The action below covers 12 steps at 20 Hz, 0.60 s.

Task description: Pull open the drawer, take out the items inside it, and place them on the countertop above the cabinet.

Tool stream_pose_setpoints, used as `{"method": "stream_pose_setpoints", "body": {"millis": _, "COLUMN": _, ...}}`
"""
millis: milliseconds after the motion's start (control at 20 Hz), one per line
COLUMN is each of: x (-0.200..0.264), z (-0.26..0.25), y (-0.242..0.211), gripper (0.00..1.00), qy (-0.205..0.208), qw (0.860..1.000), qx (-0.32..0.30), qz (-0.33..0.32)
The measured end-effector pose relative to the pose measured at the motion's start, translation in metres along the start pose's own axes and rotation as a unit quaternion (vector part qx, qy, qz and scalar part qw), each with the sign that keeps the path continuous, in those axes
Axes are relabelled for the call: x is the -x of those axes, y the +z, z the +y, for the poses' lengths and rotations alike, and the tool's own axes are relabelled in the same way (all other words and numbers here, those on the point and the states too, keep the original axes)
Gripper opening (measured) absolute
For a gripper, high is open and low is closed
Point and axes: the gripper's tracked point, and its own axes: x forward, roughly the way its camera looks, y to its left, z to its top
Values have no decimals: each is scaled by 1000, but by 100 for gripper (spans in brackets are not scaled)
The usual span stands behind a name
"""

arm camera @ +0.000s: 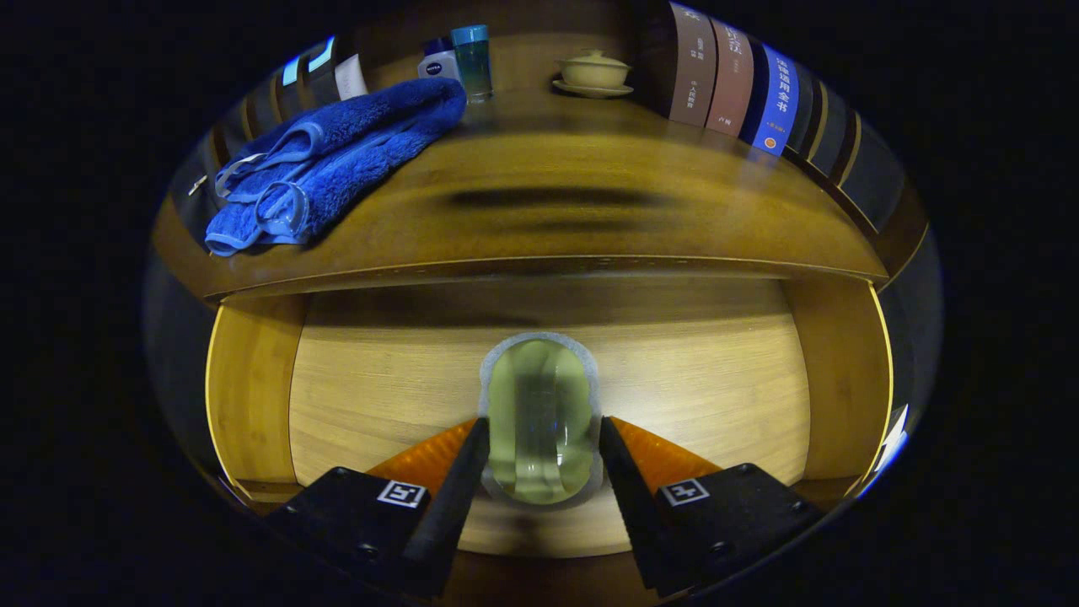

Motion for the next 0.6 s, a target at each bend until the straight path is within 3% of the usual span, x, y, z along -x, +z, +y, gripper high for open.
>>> {"method": "stream_pose_setpoints", "body": {"millis": 200, "x": 1, "z": 1, "y": 1, "gripper": 74, "qy": 0, "qw": 1000, "qx": 2, "qz": -7}}
{"method": "stream_pose_setpoints", "body": {"millis": 600, "x": 5, "z": -1, "y": 3, "gripper": 74, "qy": 0, "qw": 1000, "qx": 2, "qz": -13}}
